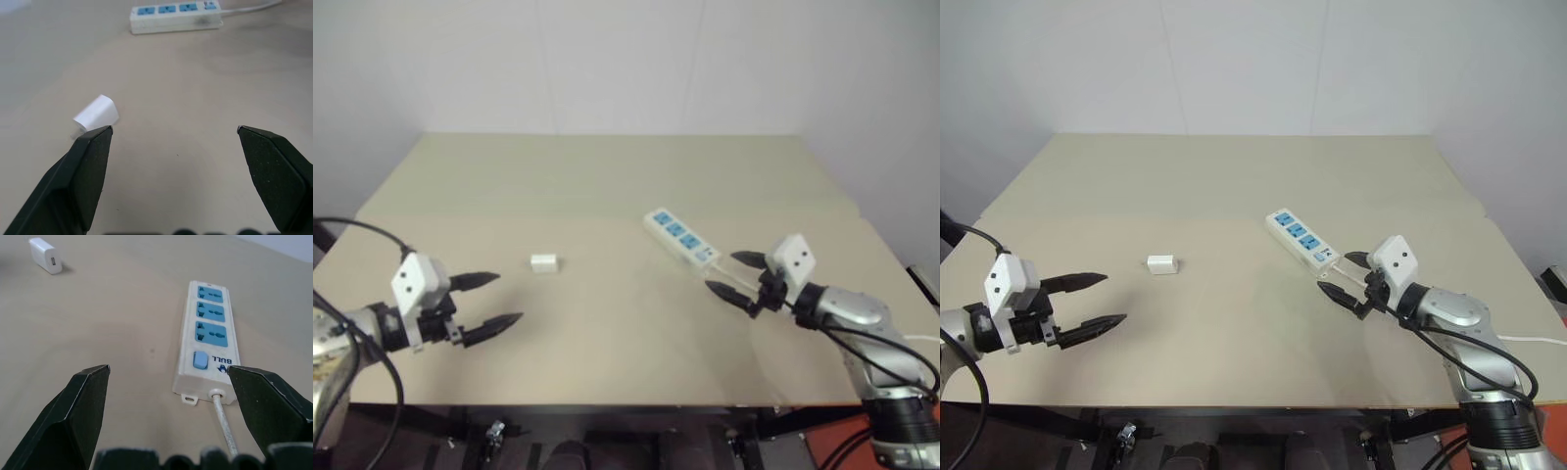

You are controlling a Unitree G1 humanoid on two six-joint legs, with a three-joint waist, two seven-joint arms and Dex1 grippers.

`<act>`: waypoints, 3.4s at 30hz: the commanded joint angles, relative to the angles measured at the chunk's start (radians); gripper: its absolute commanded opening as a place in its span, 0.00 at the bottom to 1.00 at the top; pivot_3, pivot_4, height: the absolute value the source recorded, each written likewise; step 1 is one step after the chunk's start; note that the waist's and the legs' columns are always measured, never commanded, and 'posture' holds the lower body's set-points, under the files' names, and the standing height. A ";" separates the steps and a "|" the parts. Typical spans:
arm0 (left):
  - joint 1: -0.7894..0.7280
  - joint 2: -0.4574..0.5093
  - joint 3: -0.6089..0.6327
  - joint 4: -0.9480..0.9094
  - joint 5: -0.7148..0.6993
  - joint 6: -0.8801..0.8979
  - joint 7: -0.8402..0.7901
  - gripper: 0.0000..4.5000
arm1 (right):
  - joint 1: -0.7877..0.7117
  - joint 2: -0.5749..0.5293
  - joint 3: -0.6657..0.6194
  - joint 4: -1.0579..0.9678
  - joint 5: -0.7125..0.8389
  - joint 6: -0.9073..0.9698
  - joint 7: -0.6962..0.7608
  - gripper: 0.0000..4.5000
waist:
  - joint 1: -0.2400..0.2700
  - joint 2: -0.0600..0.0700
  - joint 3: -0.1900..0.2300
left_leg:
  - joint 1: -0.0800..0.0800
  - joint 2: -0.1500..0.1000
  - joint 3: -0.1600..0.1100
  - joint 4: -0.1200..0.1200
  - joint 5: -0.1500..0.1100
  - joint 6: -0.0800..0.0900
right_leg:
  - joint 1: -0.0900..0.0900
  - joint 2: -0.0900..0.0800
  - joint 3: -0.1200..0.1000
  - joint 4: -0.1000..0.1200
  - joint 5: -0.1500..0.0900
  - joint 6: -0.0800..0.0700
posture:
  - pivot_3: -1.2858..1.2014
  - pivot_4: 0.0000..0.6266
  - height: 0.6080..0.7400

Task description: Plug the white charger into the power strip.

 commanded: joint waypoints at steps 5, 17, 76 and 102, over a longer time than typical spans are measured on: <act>-0.080 -0.015 -0.020 0.011 -0.005 -0.025 0.024 0.99 | -0.070 0.076 0.015 0.044 -0.024 -0.024 -0.057 1.00 | -0.003 0.000 0.000 | 0.000 0.000 0.000 0.000 0.000 0.000 | 0.000 0.001 0.000 0.001 0.001 -0.002 | 0.52 0.24 1.00; -0.200 -0.074 -0.086 0.026 -0.035 -0.010 0.042 0.99 | -0.212 0.250 0.065 0.251 -0.134 -0.132 -0.200 1.00 | -0.013 0.000 0.000 | 0.000 0.000 0.000 0.000 0.000 0.000 | -0.001 0.001 0.000 0.001 0.004 -0.006 | 0.52 0.24 1.00; -0.476 0.096 -0.228 0.293 0.077 -0.102 -0.183 1.00 | -0.284 0.289 0.233 0.511 -0.099 -0.509 0.516 0.76 | -0.051 0.000 0.000 | 0.001 0.000 -0.001 -0.001 0.000 0.000 | -0.001 0.002 0.000 0.003 0.004 -0.007 | 0.52 0.24 1.00; -1.394 -0.229 -0.994 1.513 0.990 -0.681 -0.371 1.00 | -0.300 0.278 0.200 0.552 -0.112 -0.473 0.445 0.76 | -0.050 -0.001 0.001 | -0.003 -0.002 -0.002 0.000 0.000 0.000 | -0.004 0.002 0.000 0.004 0.004 -0.006 | 0.52 0.24 1.00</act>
